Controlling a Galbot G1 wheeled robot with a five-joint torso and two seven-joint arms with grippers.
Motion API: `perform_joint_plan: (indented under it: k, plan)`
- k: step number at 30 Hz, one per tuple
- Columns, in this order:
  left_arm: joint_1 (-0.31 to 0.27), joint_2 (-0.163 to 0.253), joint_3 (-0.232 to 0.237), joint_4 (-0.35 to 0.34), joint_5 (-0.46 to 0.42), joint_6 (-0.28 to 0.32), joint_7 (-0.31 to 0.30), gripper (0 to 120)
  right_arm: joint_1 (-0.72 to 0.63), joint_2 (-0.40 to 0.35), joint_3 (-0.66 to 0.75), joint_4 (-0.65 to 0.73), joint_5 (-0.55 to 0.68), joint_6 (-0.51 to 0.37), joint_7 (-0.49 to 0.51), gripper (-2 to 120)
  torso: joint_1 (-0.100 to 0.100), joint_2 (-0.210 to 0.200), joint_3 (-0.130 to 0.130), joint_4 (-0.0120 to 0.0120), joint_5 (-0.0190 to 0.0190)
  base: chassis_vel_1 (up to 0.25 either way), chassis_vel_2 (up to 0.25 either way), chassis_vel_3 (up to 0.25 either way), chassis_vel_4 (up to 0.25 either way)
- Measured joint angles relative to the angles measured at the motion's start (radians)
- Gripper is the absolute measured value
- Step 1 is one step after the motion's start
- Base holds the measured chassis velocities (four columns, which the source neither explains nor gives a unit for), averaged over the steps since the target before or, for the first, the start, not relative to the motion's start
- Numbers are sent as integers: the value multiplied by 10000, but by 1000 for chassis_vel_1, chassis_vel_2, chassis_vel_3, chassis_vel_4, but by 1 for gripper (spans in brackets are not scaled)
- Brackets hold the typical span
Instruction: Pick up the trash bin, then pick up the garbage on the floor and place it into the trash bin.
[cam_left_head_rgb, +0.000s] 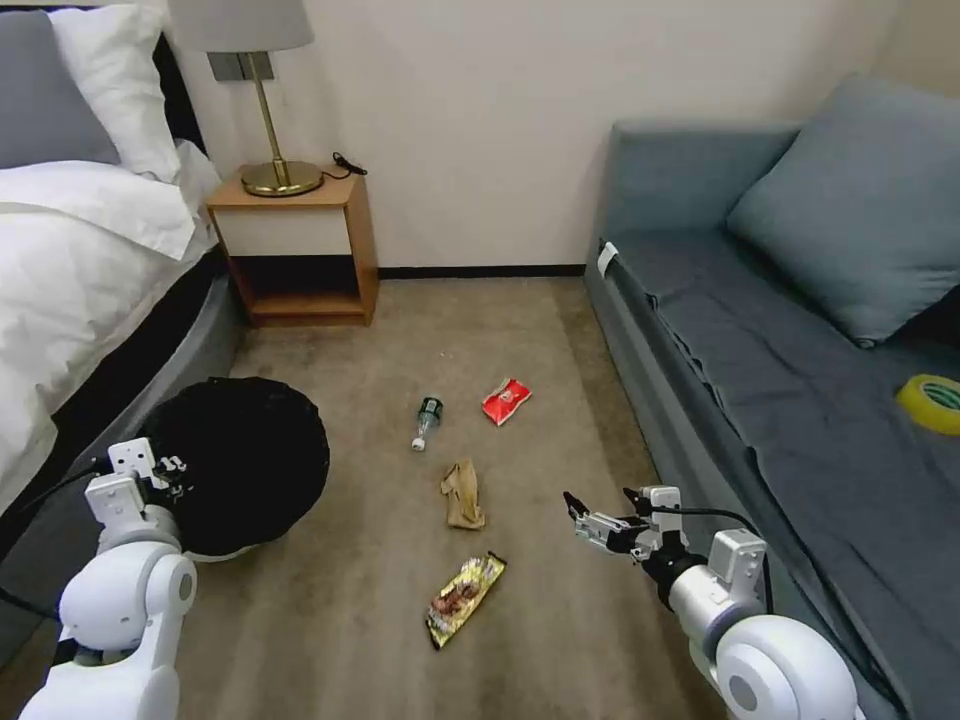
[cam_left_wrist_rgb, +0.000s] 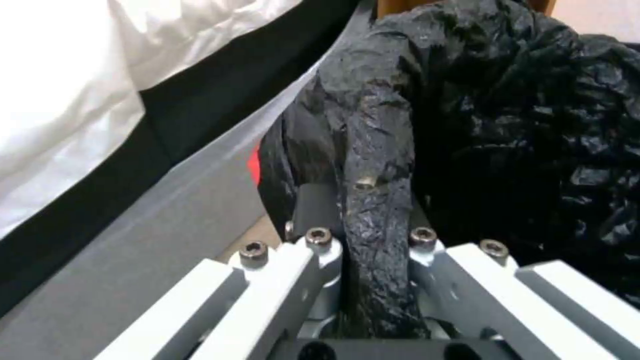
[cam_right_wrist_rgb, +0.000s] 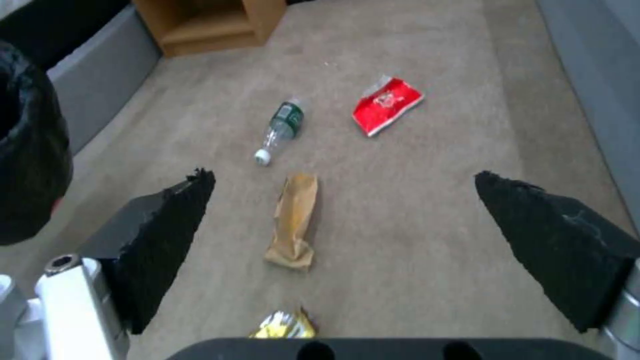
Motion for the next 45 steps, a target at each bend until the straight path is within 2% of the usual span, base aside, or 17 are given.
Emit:
perform_joint_plan:
  k: [8,11,12,15,16,20,22,25,26,30,31,35,36,38,40,45]
  plan:
    - [255,-119,-61,-304,3,-19,-1,4,233,-700,-82,-121,81,-118,-116,100,-1,1,-1,1,2,-132,127,141,-129]
    - [555,-282,-74,-620,49,-63,16,4,424,-1543,-212,-227,276,-165,-321,100,0,0,0,0,3,-114,87,109,-94]
    - [555,-282,-74,-620,49,-63,16,4,424,-1543,-212,-227,276,-165,-321,100,0,0,0,0,3,-97,75,91,-92]
    - [741,-496,-45,-883,154,-125,49,4,784,-2672,-373,-401,576,-239,-704,100,1,0,1,0,2,-35,40,30,-50]
    - [741,-496,-45,-883,154,-125,49,4,784,-2672,-373,-401,576,-239,-704,100,1,0,1,0,2,0,0,0,0]
    - [780,-741,-48,-1044,309,-156,55,4,1775,-3556,-1180,-852,1249,-445,-952,100,0,1,-1,0,0,0,0,0,0]
    - [769,-762,-67,-1052,343,-157,55,4,2061,-3622,-1446,-1017,1395,-473,-990,100,0,0,-1,0,2,0,0,0,0]
    - [740,-793,-206,-1067,418,-158,73,4,3288,-3732,-2557,-1695,1735,-551,-1248,100,0,0,0,0,3,0,0,0,0]
    - [740,-793,-206,-1067,418,-158,73,4,3288,-3732,-2557,-1695,1735,-551,-1248,100,0,0,0,0,3,0,0,0,0]
    - [731,-802,-465,-847,499,-205,192,4,5075,-3701,-4286,-2845,2176,-788,-1503,100,0,-1,1,2,-2,0,0,0,0]
    - [731,-802,-465,-847,499,-205,192,4,5075,-3701,-4286,-2845,2176,-788,-1503,100,0,-1,1,2,-2,0,0,0,0]
    - [760,-766,-633,-639,587,-253,272,4,7233,-3391,-6677,-4316,2498,-1040,-1909,100,0,0,1,2,2,0,0,0,0]
    - [760,-766,-633,-639,587,-253,272,4,7233,-3391,-6677,-4316,2498,-1040,-1909,100,0,0,1,2,2,0,0,0,0]
    - [764,-755,-637,-651,631,-255,292,4,8132,-3246,-7487,-4860,2477,-1075,-2130,100,0,0,0,3,-7,0,0,0,0]
    - [763,-747,-639,-722,647,-241,292,4,8910,-3053,-8378,-5399,2469,-1138,-2302,100,0,0,1,4,1,0,0,0,0]
    - [783,-676,-737,-779,648,-215,327,4,9531,-2828,-9397,-6142,2161,-1224,-2521,100,0,0,1,2,0,0,0,0,0]
